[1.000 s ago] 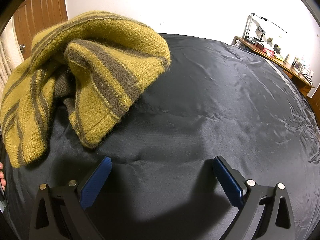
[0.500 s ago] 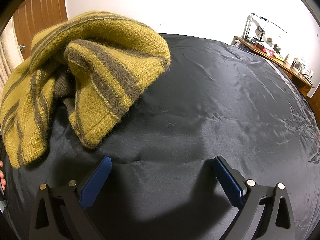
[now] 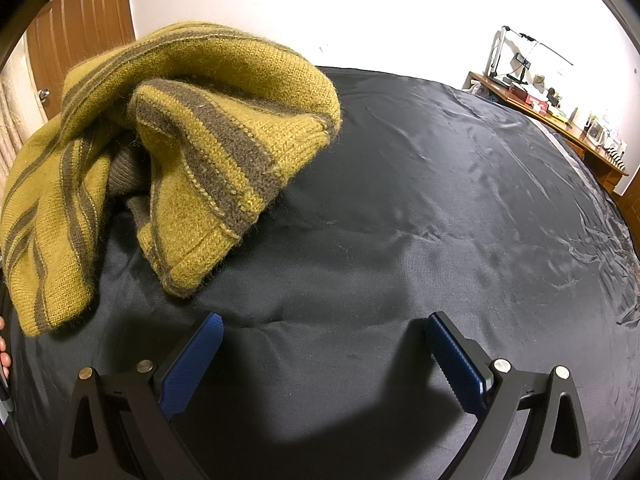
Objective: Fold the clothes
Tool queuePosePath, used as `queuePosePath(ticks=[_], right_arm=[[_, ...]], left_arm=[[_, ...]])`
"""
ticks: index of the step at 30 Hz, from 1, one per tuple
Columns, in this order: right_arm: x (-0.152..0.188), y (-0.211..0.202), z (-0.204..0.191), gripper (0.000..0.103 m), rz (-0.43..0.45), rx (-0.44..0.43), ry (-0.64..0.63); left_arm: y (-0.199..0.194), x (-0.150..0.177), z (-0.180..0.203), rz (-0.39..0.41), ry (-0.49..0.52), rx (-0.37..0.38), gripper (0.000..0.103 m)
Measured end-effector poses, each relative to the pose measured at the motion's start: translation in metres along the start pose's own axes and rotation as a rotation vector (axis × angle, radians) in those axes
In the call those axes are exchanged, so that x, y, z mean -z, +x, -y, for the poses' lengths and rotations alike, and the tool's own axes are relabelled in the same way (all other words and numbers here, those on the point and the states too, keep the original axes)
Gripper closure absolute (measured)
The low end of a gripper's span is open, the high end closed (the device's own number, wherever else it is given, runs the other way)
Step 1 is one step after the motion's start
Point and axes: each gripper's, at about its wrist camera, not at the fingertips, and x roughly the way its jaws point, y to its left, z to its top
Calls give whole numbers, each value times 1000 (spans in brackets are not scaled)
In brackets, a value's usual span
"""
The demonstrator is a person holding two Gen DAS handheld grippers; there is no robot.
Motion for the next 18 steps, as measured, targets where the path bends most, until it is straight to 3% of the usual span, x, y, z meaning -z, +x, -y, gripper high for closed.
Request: queuePosePath(ticks=[11,18], right_arm=[[0,0,-1,0,0,1,1],[0,0,-1,0,0,2,1]], left_arm=[[2,-7,-4,-43,49,45,0],[3,-29,-26,-97,-39,268,0]])
